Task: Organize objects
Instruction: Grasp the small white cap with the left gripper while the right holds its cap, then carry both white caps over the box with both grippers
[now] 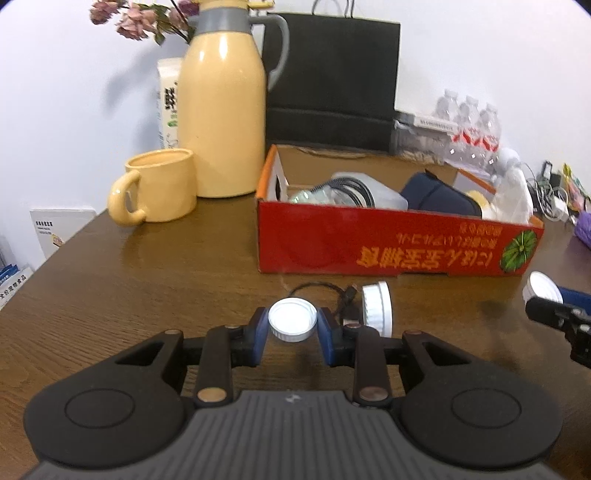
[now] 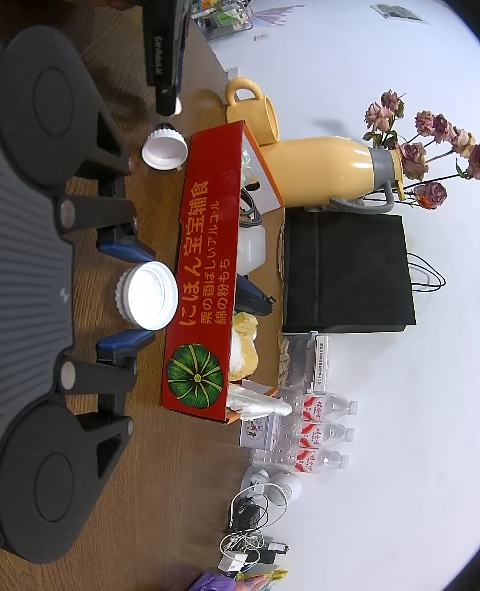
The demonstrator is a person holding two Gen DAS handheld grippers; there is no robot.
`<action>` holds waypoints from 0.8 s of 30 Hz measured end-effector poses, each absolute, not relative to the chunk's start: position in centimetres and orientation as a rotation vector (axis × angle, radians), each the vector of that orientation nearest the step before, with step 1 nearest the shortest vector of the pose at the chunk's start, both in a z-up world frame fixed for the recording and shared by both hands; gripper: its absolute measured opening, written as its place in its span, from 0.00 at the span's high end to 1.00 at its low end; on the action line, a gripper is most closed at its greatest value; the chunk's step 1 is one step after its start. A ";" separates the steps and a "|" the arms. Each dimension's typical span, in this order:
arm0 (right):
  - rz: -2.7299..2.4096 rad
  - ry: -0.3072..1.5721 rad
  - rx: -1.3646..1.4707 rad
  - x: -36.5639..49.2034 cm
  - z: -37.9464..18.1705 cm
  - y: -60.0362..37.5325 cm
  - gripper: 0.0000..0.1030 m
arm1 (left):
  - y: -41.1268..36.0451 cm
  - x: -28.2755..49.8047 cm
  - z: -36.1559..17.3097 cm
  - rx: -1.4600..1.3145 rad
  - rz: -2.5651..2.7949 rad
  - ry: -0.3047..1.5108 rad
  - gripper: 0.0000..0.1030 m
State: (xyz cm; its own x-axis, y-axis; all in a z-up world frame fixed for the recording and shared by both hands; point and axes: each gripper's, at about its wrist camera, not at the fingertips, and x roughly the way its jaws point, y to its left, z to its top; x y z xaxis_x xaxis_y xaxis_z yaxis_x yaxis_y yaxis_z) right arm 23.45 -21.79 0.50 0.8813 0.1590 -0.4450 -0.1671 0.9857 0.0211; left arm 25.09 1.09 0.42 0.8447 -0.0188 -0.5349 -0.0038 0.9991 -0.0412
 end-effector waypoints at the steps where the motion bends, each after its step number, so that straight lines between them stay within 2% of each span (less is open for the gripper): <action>1: 0.171 0.459 -0.018 23.4 0.6 -21.8 0.63 | 1.1 25.0 0.6 -0.043 -0.002 0.555 0.72; 12: 0.209 0.344 -0.070 24.4 3.5 -20.6 0.63 | -1.1 25.4 5.6 -0.056 -0.066 0.413 0.72; 24: 0.181 0.268 -0.044 30.9 6.8 -20.6 0.63 | -3.8 32.1 8.5 -0.097 -0.076 0.344 0.72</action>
State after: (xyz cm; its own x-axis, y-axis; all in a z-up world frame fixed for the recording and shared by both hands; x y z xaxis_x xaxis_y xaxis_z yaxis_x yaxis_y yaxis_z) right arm 30.90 -20.58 6.84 0.9481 0.1725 -0.2672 -0.1841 0.9827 -0.0188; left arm 32.12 -3.77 8.48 0.9385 -0.0905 -0.3332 0.0573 0.9925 -0.1081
